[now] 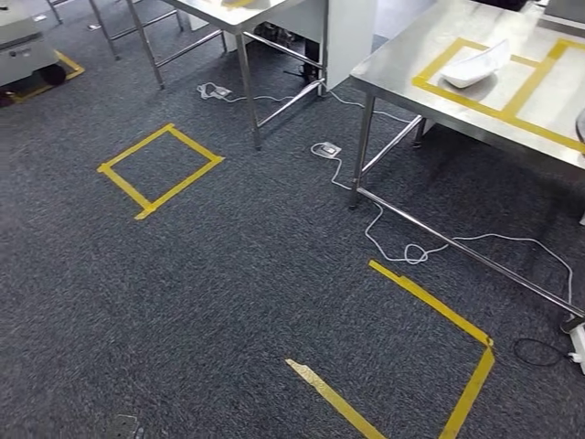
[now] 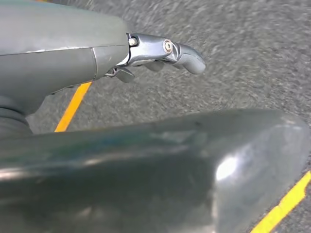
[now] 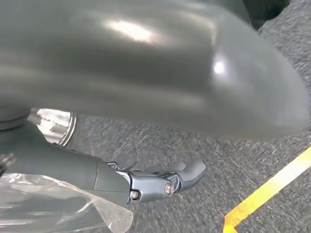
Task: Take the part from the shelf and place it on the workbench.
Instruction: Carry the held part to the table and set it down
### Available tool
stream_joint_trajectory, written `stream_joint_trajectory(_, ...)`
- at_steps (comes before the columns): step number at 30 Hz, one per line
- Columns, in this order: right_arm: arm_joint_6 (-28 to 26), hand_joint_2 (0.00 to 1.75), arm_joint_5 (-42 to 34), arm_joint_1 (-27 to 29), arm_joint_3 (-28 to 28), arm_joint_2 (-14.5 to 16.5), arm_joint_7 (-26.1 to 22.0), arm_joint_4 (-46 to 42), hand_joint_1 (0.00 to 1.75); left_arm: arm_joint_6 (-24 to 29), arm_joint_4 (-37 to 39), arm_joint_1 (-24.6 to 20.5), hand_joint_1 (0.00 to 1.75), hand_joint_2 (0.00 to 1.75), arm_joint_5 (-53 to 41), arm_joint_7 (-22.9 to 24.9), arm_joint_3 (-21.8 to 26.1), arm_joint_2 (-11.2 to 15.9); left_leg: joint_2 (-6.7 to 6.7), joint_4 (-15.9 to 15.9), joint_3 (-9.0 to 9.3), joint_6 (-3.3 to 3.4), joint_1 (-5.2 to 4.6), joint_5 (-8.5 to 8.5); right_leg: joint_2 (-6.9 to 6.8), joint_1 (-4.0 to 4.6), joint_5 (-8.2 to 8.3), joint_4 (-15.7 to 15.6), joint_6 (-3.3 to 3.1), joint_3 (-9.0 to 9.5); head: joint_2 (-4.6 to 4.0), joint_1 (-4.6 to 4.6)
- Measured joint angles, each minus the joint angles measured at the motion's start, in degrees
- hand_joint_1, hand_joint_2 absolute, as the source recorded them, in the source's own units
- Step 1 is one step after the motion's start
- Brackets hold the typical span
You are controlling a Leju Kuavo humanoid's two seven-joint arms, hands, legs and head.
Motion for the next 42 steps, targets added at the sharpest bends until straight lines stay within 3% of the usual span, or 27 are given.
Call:
stream_joint_trajectory(2,-0.25,0.0,-0.3,-0.09,0.08,-0.02,0.43,-0.15,0.0,-0.08,0.57,-0.31,0.0,0.0,0.46,-0.47,-0.74,-0.06,0.56,-3.98,2.77,0.17,-0.02,2.52,-1.59,0.13,-0.08,0.01,0.09,0.07,0.0,0.0)
stream_joint_trajectory(3,-0.36,0.0,-0.51,-0.1,0.17,-0.03,0.57,-0.25,0.0,-0.1,0.87,-0.51,0.0,0.0,0.68,-0.69,-1.05,-0.07,1.63,-8.09,5.23,0.44,-0.13,4.31,-2.3,0.2,-0.15,0.02,0.21,0.2,0.0,0.0)
stream_joint_trajectory(5,-0.6,0.0,-1.05,0.08,0.39,-0.03,0.87,-0.58,0.0,-0.1,1.35,-1.09,0.0,0.0,1.11,-1.01,-1.64,-0.08,3.8,-14.65,8.83,1.13,-0.56,6.18,-3.54,0.53,-0.44,0.15,0.72,0.42,0.0,0.0)
stream_joint_trajectory(6,-0.69,0.0,-1.27,0.2,0.47,-0.04,1.04,-0.78,0.0,-0.08,1.49,-1.31,0.0,0.0,1.24,-1.13,-1.87,-0.08,4.44,-16.01,9.45,1.42,-0.75,6.3,-4.04,0.67,-0.55,0.21,0.98,0.49,0.0,0.06)
stream_joint_trajectory(8,-0.83,0.0,-1.65,0.31,0.7,-0.09,1.37,-1.27,0.0,0.02,1.8,-1.37,0.0,0.0,1.55,-1.29,-2.43,-0.04,3.66,-16.33,9.23,1.97,-0.92,6.3,-5.08,0.7,-0.63,0.16,1.56,0.97,0.0,0.1)
stream_joint_trajectory(9,-0.89,0.0,-1.78,0.31,0.84,-0.18,1.49,-1.5,0.0,0.08,1.96,-1.27,0.0,0.0,1.7,-1.34,-2.69,-0.03,3.15,-16.54,9.17,2.29,-0.86,6.48,-4.84,0.6,-0.89,0.3,1.9,1.09,0.0,0.1)
stream_joint_trajectory(11,-1.02,0.0,-2.1,0.4,1.11,-0.39,1.66,-1.85,0.0,0.15,2.27,-1.39,0.0,0.0,2.03,-1.43,-3.16,-0.02,2.05,-16.96,9.05,3.0,-0.67,6.94,-2.15,0.39,-2.91,2.89,2.5,-0.04,0.0,0.25)
stream_joint_trajectory(13,-1.28,0.0,-2.55,0.79,1.33,-0.54,2.0,-1.96,0.0,0.25,2.42,-1.81,0.0,0.0,2.37,-1.49,-3.59,-0.03,0.8,-17.04,8.78,3.37,-0.64,7.19,1.1,0.28,-6.57,10.05,2.68,-3.58,0.0,0.45)
stream_joint_trajectory(14,-1.47,0.0,-2.82,1.01,1.46,-0.58,2.22,-1.97,0.0,0.32,2.49,-1.98,0.0,0.0,2.62,-1.51,-3.83,-0.04,0.1,-17.01,8.66,3.43,-0.69,7.23,1.73,0.28,-7.91,13.88,2.66,-5.51,0.0,0.46)
stream_joint_trajectory(15,-1.72,0.0,-3.14,1.2,1.6,-0.66,2.42,-1.98,0.0,0.42,2.56,-2.05,0.0,0.0,2.84,-1.53,-4.07,-0.04,-0.6,-16.98,8.62,3.45,-0.75,7.24,1.98,0.3,-8.25,16.3,2.59,-6.85,0.0,0.46)
stream_joint_trajectory(16,-2.03,0.0,-3.48,1.32,1.76,-0.78,2.54,-2.0,0.0,0.51,2.63,-2.08,0.0,0.0,3.1,-1.53,-4.31,-0.04,-1.34,-16.93,8.66,3.45,-0.79,7.24,2.14,0.32,-7.4,16.57,2.5,-7.24,0.0,0.47)
stream_joint_trajectory(18,-2.62,0.0,-4.02,1.43,2.13,-1.04,2.68,-2.03,0.0,0.69,2.73,-2.13,0.0,0.0,3.59,-1.53,-4.73,-0.04,-2.78,-16.84,8.86,3.41,-0.81,7.22,3.08,0.29,-3.08,10.93,2.2,-5.06,0.0,0.47)
stream_joint_trajectory(19,-2.89,0.0,-4.25,1.48,2.31,-1.19,2.73,-2.05,0.0,0.76,2.75,-2.23,0.0,0.0,3.81,-1.54,-4.93,-0.05,-3.48,-16.72,8.85,3.31,-0.87,7.18,4.69,0.2,-1.16,7.15,2.01,-3.51,0.0,0.45)
stream_joint_trajectory(20,-3.07,0.0,-4.47,1.61,2.48,-1.3,2.78,-2.09,0.0,0.83,2.78,-2.39,0.0,0.0,3.99,-1.57,-5.11,-0.06,-4.2,-16.53,8.67,3.13,-0.89,7.15,6.16,0.05,-0.09,3.95,1.88,-2.17,0.0,0.44)
stream_joint_trajectory(22,-3.34,0.0,-4.84,1.98,2.84,-1.52,2.87,-2.2,0.0,0.9,2.88,-2.67,0.0,0.0,4.29,-1.66,-5.45,-0.09,-5.62,-16.24,7.94,2.45,-0.76,7.33,7.84,-0.03,0.07,1.35,1.61,-0.95,0.0,0.4)
stream_joint_trajectory(24,-3.67,0.0,-5.3,2.34,3.36,-1.78,3.04,-2.56,0.0,0.95,3.11,-2.69,0.0,0.0,4.53,-1.75,-5.74,-0.09,-6.58,-16.05,7.38,1.68,-0.54,7.54,6.5,-0.01,0.22,0.92,1.08,-0.61,0.0,0.4)
stream_joint_trajectory(26,-4.04,0.0,-5.98,2.71,3.9,-2.02,3.22,-3.04,0.0,1.0,3.31,-2.71,0.0,0.0,4.79,-1.87,-5.98,-0.08,-4.53,-13.77,6.29,1.13,-0.63,5.94,4.84,-0.12,0.48,0.45,0.43,-0.35,0.0,0.12)
stream_joint_trajectory(28,-4.39,0.0,-6.67,3.25,4.37,-2.1,3.47,-3.35,0.0,1.08,3.37,-2.98,0.0,0.0,4.99,-2.07,-6.08,-0.07,-1.31,-7.2,3.27,0.7,-0.61,2.22,2.91,0.01,0.41,0.29,0.05,-0.33,0.0,-0.14)
stream_joint_trajectory(30,-4.9,0.0,-7.37,3.7,4.87,-2.23,3.82,-3.68,0.0,1.14,3.38,-3.06,0.0,0.0,5.25,-2.26,-6.23,-0.07,-0.18,-0.72,0.37,0.4,-0.41,-0.24,0.92,0.23,0.14,0.32,-0.1,-0.56,0.0,-0.13)
stream_joint_trajectory(31,-5.16,0.0,-7.72,3.85,5.11,-2.33,3.99,-3.9,0.0,1.19,3.38,-2.96,0.0,0.0,5.34,-2.3,-6.34,-0.04,0.01,-0.05,0.22,0.37,-0.34,-0.01,0.06,0.32,0.0,0.33,-0.12,-0.62,0.0,-0.15)
stream_joint_trajectory(32,-5.41,0.0,-8.02,3.99,5.38,-2.45,4.19,-4.16,0.0,1.26,3.38,-2.83,0.0,0.0,5.44,-2.33,-6.46,0.0,0.24,-1.66,1.23,0.43,-0.3,1.19,-0.72,0.4,-0.15,0.33,-0.1,-0.52,0.0,-0.15)
stream_joint_trajectory(34,-5.8,0.0,-8.52,4.31,5.92,-2.63,4.44,-4.69,0.0,1.43,3.38,-2.73,0.0,0.0,5.49,-2.4,-6.6,0.14,1.93,-9.56,5.67,0.94,-0.5,4.48,-2.1,0.56,-0.43,0.33,0.05,-0.13,0.0,-0.15)
stream_joint_trajectory(36,-6.1,0.0,-8.89,4.58,6.4,-2.81,4.55,-5.11,0.0,1.54,3.38,-2.82,0.0,0.0,5.52,-2.51,-6.72,0.23,3.52,-15.32,8.8,1.73,-0.96,6.08,-3.24,0.79,-0.78,0.4,0.55,0.23,0.0,-0.08)
stream_joint_trajectory(37,-6.22,0.0,-9.0,4.64,6.61,-2.91,4.58,-5.27,0.0,1.57,3.38,-2.82,0.0,0.0,5.55,-2.53,-6.79,0.31,3.74,-16.17,9.17,2.07,-1.18,6.06,-3.72,0.84,-0.91,0.39,0.87,0.38,0.0,-0.05)
stream_joint_trajectory(39,-6.64,0.0,-9.21,4.69,7.03,-3.23,4.61,-5.66,0.0,1.65,3.38,-2.61,0.0,0.0,5.66,-2.57,-6.93,0.48,2.69,-16.51,9.12,2.69,-1.22,6.34,-4.34,0.78,-1.12,0.3,1.53,0.92,0.0,-0.07)
stream_joint_trajectory(41,-7.8,0.0,-9.75,4.85,7.65,-3.78,4.45,-5.97,0.0,1.84,3.38,-2.55,0.0,0.0,5.91,-2.59,-7.04,0.58,1.69,-17.13,9.28,3.37,-0.96,6.84,-2.1,0.58,-2.52,1.98,2.14,0.47,0.0,0.01)
stream_joint_trajectory(42,-8.66,0.0,-10.12,5.03,8.04,-4.11,4.35,-6.04,0.0,1.95,3.38,-2.67,0.0,0.0,6.07,-2.61,-7.09,0.57,1.13,-17.37,9.34,3.62,-0.81,7.06,-0.42,0.45,-4.08,4.7,2.39,-0.9,0.0,0.11)
